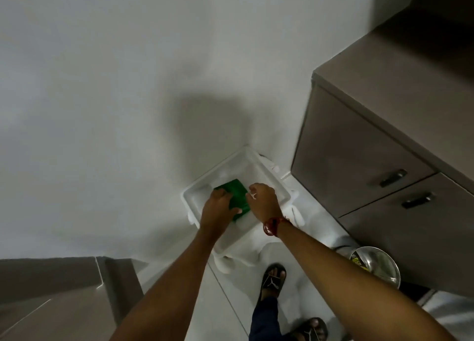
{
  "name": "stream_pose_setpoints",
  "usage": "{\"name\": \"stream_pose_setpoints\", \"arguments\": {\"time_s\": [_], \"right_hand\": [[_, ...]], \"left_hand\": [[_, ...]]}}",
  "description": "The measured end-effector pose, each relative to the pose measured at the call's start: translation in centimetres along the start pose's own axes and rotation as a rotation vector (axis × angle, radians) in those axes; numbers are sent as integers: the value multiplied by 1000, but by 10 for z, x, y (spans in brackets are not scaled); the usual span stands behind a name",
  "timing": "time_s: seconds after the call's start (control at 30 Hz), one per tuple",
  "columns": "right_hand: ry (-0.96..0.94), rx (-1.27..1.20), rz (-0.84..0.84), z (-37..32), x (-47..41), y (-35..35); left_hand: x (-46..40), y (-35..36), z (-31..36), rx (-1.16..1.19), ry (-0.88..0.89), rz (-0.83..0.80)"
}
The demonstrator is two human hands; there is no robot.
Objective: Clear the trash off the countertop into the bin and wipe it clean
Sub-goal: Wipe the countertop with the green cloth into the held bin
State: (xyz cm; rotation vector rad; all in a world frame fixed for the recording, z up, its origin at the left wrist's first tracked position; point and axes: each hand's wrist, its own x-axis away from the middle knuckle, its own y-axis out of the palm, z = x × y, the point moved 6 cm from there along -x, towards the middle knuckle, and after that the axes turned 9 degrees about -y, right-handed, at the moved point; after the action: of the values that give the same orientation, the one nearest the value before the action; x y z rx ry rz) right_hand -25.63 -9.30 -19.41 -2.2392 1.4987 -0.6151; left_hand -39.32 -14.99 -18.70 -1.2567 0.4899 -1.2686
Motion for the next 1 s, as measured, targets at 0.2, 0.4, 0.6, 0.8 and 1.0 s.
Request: {"name": "stream_pose_setpoints", "arguments": {"time_s": [0.2,0.4,0.6,0.8,1.0], "right_hand": [[199,42,-94,20,-23,37],[367,-219,-93,22,-34,51],[420,-934,73,-7,-37,-11],[287,-1244,283,-11,-24,-139],[296,-1055,568,81,66,-232]], "left_hand": [[-17,14,-22,10,14,9],[-24,8,-32,41,57,48],[-19,-37,29,10,329,286],[-17,-68,175,-36,653,304],[26,-20,296,-27,829,194]]}}
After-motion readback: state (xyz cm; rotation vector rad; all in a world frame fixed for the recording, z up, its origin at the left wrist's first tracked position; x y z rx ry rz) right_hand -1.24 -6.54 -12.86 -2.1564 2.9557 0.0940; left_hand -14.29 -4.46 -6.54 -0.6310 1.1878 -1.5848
